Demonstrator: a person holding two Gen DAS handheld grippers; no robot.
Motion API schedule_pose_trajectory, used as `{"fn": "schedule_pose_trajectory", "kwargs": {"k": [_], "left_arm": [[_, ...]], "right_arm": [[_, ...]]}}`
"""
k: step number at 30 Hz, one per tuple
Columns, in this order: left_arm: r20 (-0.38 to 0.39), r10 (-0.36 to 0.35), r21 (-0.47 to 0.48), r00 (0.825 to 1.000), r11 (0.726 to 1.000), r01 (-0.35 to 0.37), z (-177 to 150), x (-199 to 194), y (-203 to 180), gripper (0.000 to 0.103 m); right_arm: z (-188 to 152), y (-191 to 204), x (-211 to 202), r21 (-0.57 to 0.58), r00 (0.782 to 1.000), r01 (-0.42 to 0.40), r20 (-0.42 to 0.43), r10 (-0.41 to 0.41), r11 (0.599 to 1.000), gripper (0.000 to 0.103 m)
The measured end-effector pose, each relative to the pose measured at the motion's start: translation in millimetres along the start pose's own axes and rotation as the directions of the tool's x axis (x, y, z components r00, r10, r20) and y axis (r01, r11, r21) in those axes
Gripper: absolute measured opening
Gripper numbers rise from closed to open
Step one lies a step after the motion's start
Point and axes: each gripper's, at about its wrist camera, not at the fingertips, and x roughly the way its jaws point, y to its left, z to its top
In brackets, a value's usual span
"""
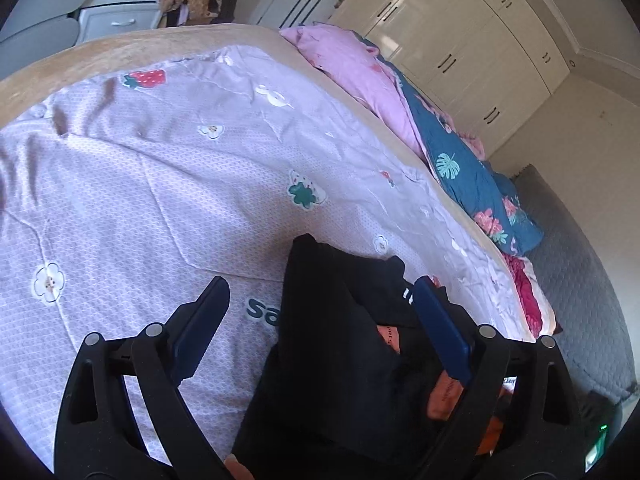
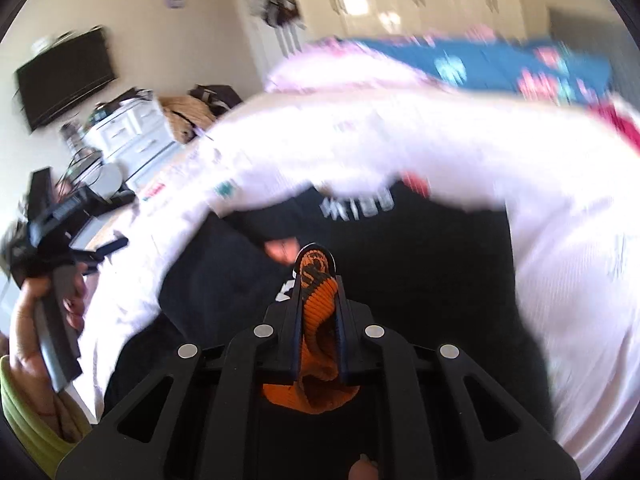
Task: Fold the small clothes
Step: 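Grasp the folded orange cuff with the right tool, then straighten the cuff on the shirt body with the right tool and release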
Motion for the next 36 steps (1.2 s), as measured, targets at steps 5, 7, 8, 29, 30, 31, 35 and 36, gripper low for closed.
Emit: {"fn": "schedule_pose_trajectory", "kwargs": {"k": [5,7,8,29,30,31,35,36], "left_arm": [[-0.004,-0.002,-0.014,1.0,1.0,0.002,1.4,2.0,4.2,0.092],[-0.007,0.009,0.0,1.0,1.0,-0.009,0.6,3.8,2.9,0.092],[-0.012,0.012,0.005,1.0,1.0,-0.012,0.0,5.5,2.5,0.092],[-0.197,0.118,0.085,0.973,0.991,-0.103,-30.2,76.4,4.7,0.091],[-0.202,0.12,0.088,0.972,0.991,-0.104,-31.4,78.3,4.7,0.089],[-0.206,0.117,0.088,0.972,0.991,-0.101,-32.5,79.8,4.4,0.082],[-0.223,0.109,0.099,0.969,0.991,-0.088,-36.5,84.5,2.0,0.07],[-0.227,0.107,0.103,0.968,0.991,-0.085,-37.4,85.4,0.9,0.065]], "right_arm": [[50.8,17.3,-17.1,-0.088,0.993,-0.039,0.104,0.048,0.995,0.012],[60.8,13.5,-14.3,-0.087,0.994,-0.01,0.106,0.019,0.996,0.012],[63.9,8.2,-10.9,-0.076,0.995,0.01,0.103,-0.003,0.997,0.012],[13.6,-75.1,32.9,0.061,0.979,0.202,-0.023,-0.201,0.977,0.012],[12.6,-76.6,33.7,0.063,0.979,0.205,-0.026,-0.203,0.977,0.012],[12.2,-77.2,34.4,0.065,0.978,0.207,-0.029,-0.206,0.976,0.012],[10.2,-84.6,37.4,0.083,0.975,0.221,-0.046,-0.218,0.972,0.015],[9.6,-86.4,38.6,0.078,0.971,0.235,-0.057,-0.231,0.969,0.018]]}}
